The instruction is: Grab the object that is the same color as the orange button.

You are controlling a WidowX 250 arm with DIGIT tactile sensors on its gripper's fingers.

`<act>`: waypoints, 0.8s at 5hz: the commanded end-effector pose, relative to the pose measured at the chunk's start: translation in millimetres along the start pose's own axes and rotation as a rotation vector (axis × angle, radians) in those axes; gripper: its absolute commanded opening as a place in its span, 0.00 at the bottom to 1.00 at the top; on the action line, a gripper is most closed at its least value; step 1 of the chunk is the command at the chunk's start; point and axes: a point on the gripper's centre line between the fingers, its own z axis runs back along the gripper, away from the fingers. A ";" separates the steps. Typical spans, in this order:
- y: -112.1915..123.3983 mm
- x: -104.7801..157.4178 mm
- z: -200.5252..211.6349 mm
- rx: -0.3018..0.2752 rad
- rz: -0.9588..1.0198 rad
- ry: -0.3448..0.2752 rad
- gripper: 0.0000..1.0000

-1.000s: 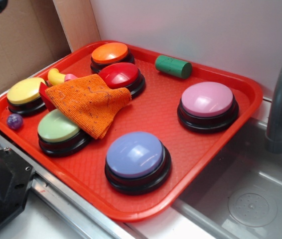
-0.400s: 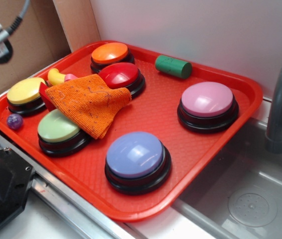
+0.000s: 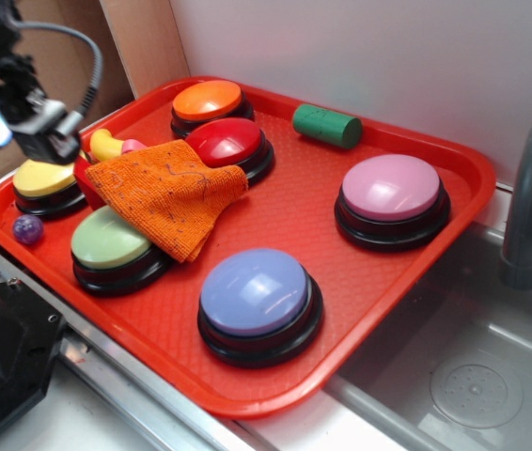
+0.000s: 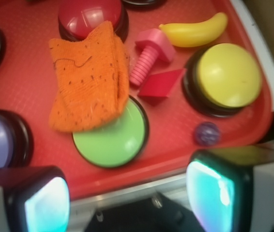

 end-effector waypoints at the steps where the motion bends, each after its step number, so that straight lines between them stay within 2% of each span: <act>1: -9.0 25.9 -38.8 0.003 0.143 0.000 1.00; 2: -12.1 36.6 -57.2 -0.017 0.164 0.037 1.00; 3: -14.6 41.2 -63.9 -0.026 0.162 0.044 1.00; 4: -16.8 44.3 -68.1 -0.031 0.175 0.035 0.11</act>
